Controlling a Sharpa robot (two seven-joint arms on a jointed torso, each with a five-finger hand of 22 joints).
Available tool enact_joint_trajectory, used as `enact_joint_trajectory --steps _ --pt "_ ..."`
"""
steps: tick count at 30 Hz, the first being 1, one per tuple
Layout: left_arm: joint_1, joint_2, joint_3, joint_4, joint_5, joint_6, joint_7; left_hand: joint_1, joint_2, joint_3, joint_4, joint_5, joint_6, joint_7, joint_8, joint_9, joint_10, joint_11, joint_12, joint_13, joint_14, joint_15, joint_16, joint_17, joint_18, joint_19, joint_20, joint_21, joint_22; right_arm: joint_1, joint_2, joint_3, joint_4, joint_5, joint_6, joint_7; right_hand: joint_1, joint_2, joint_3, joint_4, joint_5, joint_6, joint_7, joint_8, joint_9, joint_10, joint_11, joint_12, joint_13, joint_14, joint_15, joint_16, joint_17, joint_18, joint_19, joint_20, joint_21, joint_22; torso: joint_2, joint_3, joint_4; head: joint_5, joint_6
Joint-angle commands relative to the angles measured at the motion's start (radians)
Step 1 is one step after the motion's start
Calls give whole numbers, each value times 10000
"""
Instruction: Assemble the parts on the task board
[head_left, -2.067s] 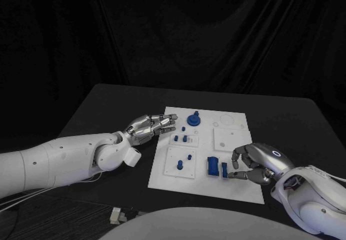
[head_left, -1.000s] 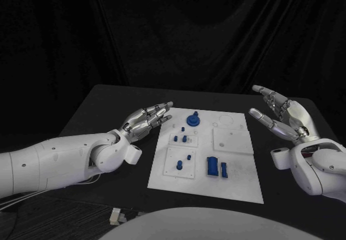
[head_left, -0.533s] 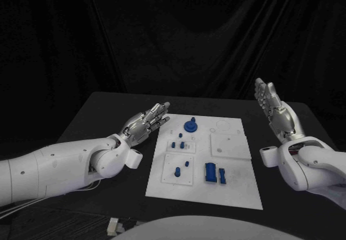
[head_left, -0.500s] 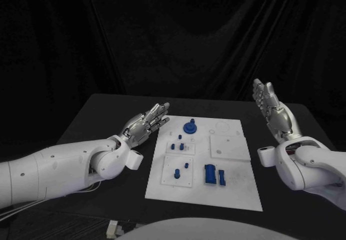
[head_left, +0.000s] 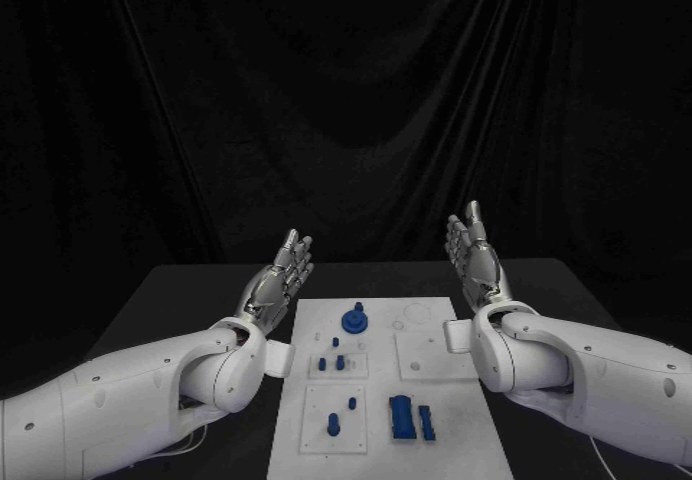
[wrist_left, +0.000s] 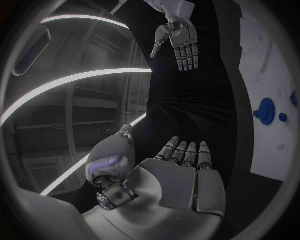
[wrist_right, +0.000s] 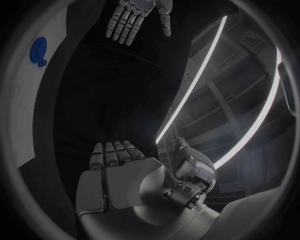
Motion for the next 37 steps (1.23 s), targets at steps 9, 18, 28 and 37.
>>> enact_joint_trajectory --steps 9,18,28,37 --pt "-7 305 469 174 430 -3571 -636 -2435 -301 731 -969 -1332 -1390 2 -48 -13 -87 -20 -260 -12 -21 -86 -35 -13 -501 9 -297 -57 -17 -40 74 47 -93 975 -15 -72 -62 10 -2 -27 -35 -34 -4 -35 -9 -33 -3 -37 -8 -46 6 -34 -9 -73 -2 -53 -32 -11 -31 5 -102 -99 269" --pt "-7 320 494 181 439 -3670 -655 -3156 -301 731 -969 -1332 -1390 2 -48 -13 -87 -20 -260 -12 -21 -86 -35 -13 -501 9 -297 -57 -17 -40 74 47 -93 975 -15 -72 -62 10 -2 -27 -35 -34 -4 -35 -9 -33 -3 -37 -8 -46 6 -34 -9 -73 -2 -53 -32 -11 -31 5 -102 -99 269" --pt "-7 320 494 181 439 -3670 -655 -3864 -301 731 -969 -1332 -1390 2 -48 -13 -87 -20 -260 -12 -21 -86 -35 -13 -501 9 -297 -57 -17 -40 74 47 -93 975 -15 -72 -62 10 -2 -27 -35 -34 -4 -35 -9 -33 -3 -37 -8 -46 6 -34 -9 -73 -2 -53 -32 -11 -31 5 -102 -99 269" --pt "-7 320 494 181 439 -3670 -655 -4749 -301 731 -969 -1332 -1390 2 -48 -13 -87 -20 -260 -12 -21 -86 -35 -13 -501 9 -297 -57 -17 -40 74 47 -93 975 -15 -72 -62 10 -2 -27 -35 -34 -4 -35 -9 -33 -3 -37 -8 -46 6 -34 -9 -73 -2 -53 -32 -11 -31 5 -102 -99 269"
